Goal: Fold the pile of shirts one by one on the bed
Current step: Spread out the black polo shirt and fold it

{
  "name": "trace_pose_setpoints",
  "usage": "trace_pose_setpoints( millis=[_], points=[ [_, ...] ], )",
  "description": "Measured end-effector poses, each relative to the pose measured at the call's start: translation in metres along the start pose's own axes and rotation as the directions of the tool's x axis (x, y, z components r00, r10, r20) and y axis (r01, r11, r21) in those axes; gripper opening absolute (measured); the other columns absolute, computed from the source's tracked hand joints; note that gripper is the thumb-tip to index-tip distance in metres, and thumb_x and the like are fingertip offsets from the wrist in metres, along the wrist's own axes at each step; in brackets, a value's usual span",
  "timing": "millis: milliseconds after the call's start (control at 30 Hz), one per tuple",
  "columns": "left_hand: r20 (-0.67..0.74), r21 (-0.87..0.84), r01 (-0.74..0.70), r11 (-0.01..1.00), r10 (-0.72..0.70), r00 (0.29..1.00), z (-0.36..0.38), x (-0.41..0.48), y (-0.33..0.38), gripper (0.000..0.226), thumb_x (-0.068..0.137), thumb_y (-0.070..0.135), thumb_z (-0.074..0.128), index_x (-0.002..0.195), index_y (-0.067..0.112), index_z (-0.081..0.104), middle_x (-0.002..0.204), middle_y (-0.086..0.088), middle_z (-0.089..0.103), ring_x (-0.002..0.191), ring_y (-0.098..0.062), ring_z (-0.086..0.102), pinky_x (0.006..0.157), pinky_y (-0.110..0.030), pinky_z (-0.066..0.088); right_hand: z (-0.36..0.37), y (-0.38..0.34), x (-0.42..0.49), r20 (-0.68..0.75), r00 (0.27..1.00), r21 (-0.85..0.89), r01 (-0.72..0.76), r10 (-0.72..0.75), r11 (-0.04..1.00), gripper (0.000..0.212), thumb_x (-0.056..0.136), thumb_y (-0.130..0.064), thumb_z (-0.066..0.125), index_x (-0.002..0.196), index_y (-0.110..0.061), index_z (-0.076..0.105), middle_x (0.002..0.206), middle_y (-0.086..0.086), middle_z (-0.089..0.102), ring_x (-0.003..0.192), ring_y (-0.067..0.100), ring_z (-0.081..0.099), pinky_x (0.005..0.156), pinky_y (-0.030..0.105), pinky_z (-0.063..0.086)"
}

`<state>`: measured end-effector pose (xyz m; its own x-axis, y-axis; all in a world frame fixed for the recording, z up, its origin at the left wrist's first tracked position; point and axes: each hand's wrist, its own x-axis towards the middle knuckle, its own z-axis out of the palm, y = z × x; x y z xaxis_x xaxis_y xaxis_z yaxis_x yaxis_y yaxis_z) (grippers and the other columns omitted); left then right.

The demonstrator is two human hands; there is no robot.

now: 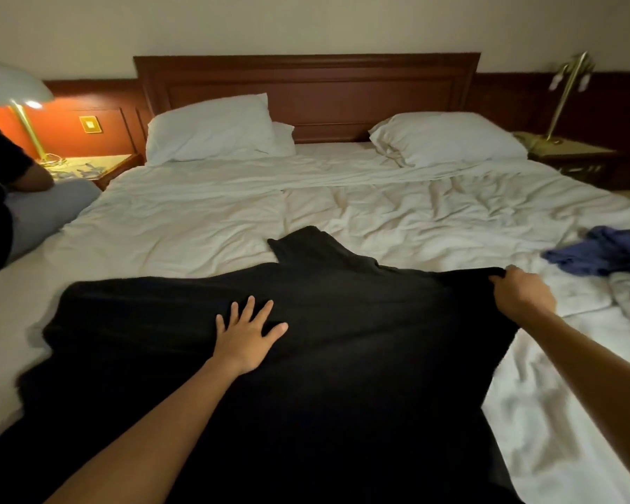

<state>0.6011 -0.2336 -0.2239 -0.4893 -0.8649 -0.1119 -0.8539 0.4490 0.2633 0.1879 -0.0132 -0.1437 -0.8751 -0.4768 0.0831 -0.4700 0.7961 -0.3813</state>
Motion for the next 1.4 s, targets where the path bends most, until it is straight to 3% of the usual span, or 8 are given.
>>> trace_pose_setpoints(
  millis=[300,467,633,800,933,1167,1267,1400],
  points=[
    [0.001,0.096,-0.057,0.994,0.057,0.998,0.011,-0.035,-0.01,0.074,0.094,0.074,0.02,0.157,0.042,-0.002,0.167,0.006,-0.01,0.153,-0.024,-0.013,0.123,-0.049,-0.008,0.024,-0.005,-0.095,0.118,0.987,0.14,0.089,-0.106,0.986,0.075,0.093,-0.062,0.048,0.155,-0.037,0.015,0.157,0.016,0.024,0.14,0.041,0.028,0.112,0.055,0.025],
    [-0.032,0.082,-0.136,0.987,0.139,0.99,0.017,-0.117,-0.03,0.08,0.083,0.079,0.006,0.155,0.046,-0.002,0.166,0.012,-0.007,0.153,-0.014,-0.011,0.124,-0.041,-0.007,0.034,0.014,-0.21,0.131,0.964,0.166,0.207,-0.23,0.964,0.064,0.095,-0.057,0.048,0.152,-0.033,0.03,0.132,0.016,0.044,0.123,0.04,0.043,0.107,0.045,0.034],
    [-0.037,-0.001,-0.152,0.988,0.152,0.988,0.014,-0.184,-0.03,0.078,0.084,0.078,0.007,0.156,0.048,0.005,0.166,0.015,-0.005,0.153,-0.012,-0.012,0.123,-0.039,-0.009,0.015,0.028,-0.259,0.17,0.977,0.23,0.088,-0.129,0.969,0.058,0.097,-0.05,0.051,0.148,-0.03,0.032,0.127,0.019,0.053,0.112,0.042,0.055,0.098,0.045,0.045],
    [-0.027,0.017,-0.127,0.992,0.127,0.992,0.012,-0.209,-0.021,0.067,0.096,0.069,0.018,0.156,0.046,0.002,0.167,0.008,-0.008,0.154,-0.017,-0.012,0.124,-0.044,-0.007,-0.015,0.024,-0.266,0.265,0.936,0.382,0.117,-0.23,0.917,0.049,0.095,-0.011,0.06,0.141,-0.017,0.048,0.133,0.01,0.061,0.119,0.032,0.059,0.099,0.035,0.044],
    [-0.003,0.005,-0.084,0.996,0.084,0.996,0.01,-0.215,-0.02,0.068,0.097,0.069,0.019,0.156,0.045,-0.005,0.167,0.004,-0.012,0.153,-0.021,-0.014,0.124,-0.046,-0.006,-0.045,0.061,-0.269,0.083,0.985,0.388,0.108,-0.152,0.915,0.045,0.091,-0.001,0.051,0.13,-0.023,0.059,0.099,0.013,0.07,0.092,0.033,0.066,0.077,0.033,0.048],
    [0.038,0.022,-0.072,0.997,0.071,0.997,0.008,-0.22,-0.019,0.073,0.093,0.074,0.017,0.155,0.046,-0.008,0.166,0.003,-0.015,0.153,-0.025,-0.017,0.123,-0.05,-0.008,-0.061,0.101,-0.294,0.415,0.901,0.396,-0.052,-0.129,0.917,0.037,0.096,-0.009,0.05,0.122,-0.033,0.059,0.093,0.007,0.065,0.067,0.021,0.062,0.046,0.024,0.05],
    [0.068,-0.011,-0.126,0.992,0.126,0.99,0.004,-0.225,-0.028,0.077,0.09,0.078,0.021,0.154,0.048,-0.008,0.166,0.006,-0.016,0.152,-0.023,-0.017,0.122,-0.048,-0.01,-0.063,0.093,-0.298,0.413,0.894,0.64,-0.148,-0.175,0.754,0.055,0.091,-0.028,0.07,0.141,-0.033,0.046,0.076,0.007,0.071,0.064,0.018,0.066,0.06,0.03,0.054],
    [0.101,-0.06,-0.214,0.975,0.219,0.971,-0.001,-0.233,-0.042,0.081,0.083,0.082,0.023,0.153,0.052,-0.004,0.166,0.011,-0.012,0.152,-0.017,-0.016,0.123,-0.044,-0.01,-0.05,0.089,-0.324,0.372,0.847,0.718,-0.003,-0.379,0.696,0.088,0.068,-0.064,0.08,0.143,-0.051,0.037,0.117,-0.01,0.071,0.109,0.005,0.066,0.095,0.031,0.049]
  ],
)
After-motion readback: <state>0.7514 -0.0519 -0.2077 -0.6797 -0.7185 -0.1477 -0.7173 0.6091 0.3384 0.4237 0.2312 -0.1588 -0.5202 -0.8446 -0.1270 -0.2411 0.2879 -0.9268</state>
